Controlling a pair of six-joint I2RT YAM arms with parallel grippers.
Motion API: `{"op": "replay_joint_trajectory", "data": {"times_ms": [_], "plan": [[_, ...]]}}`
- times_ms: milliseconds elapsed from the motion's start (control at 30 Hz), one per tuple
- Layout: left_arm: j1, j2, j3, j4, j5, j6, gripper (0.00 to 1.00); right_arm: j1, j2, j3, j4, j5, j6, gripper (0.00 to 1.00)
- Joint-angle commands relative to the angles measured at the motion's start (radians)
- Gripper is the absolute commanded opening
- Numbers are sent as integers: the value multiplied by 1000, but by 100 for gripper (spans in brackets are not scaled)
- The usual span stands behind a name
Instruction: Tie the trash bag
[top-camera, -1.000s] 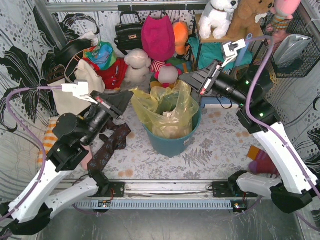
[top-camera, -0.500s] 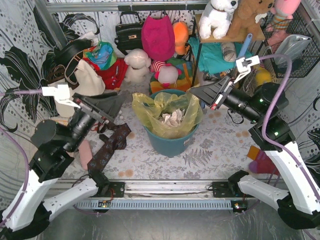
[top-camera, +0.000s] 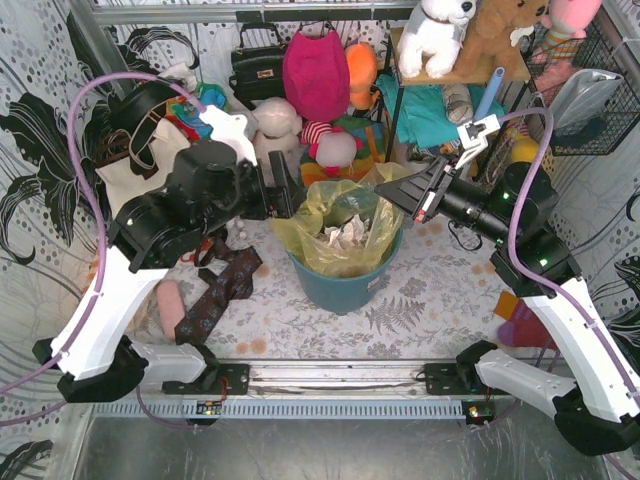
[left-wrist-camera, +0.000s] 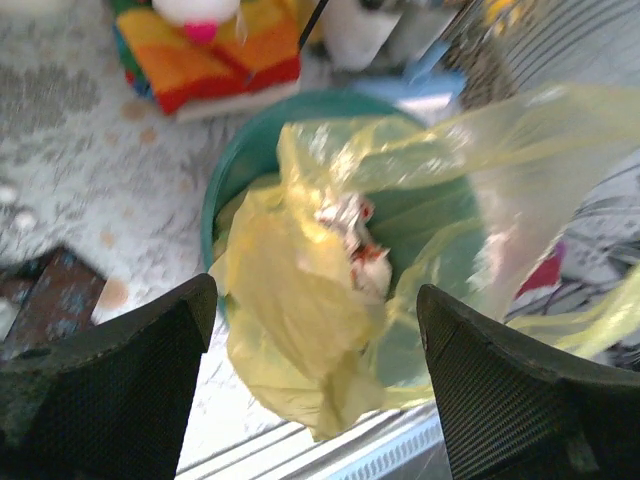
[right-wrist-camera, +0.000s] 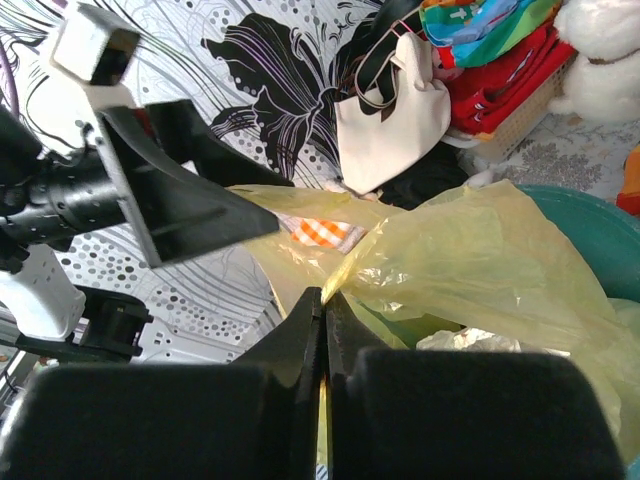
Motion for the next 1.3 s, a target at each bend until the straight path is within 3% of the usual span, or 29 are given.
{"op": "replay_joint_trajectory", "data": {"times_ms": [0,67,133,200,267,733,900,1000,1167,1267], "plan": [[-2,9,39,-186,48,42,89,-4,-16,44,-12,10,-24,0],[-2,15,16,-200,46,43,83,-3,-16,50,-16,10,-27,0],[-1,12,-2,-198,32,37,70,-4,-15,56,-20,10,-30,0],[-3,-5,-16,-163,36,32,51,-3,-15,58,-23,11,-32,0],[-2,-37,-34,-94,45,18,41,-4,-15,56,-21,14,-30,0],[-3,-261,-356,480,178,-12,25,-3,-31,47,3,25,-24,0],[-3,-259,-366,504,208,-30,13,-4,-37,35,3,23,-19,0],[-3,-257,-381,542,311,-29,2,-4,-39,28,-8,24,-17,0],[-3,-291,-472,580,524,-48,0,-4,-52,-32,29,-10,26,0],[-3,-335,-547,533,538,-57,0,-4,-44,-83,59,-67,65,0]]}}
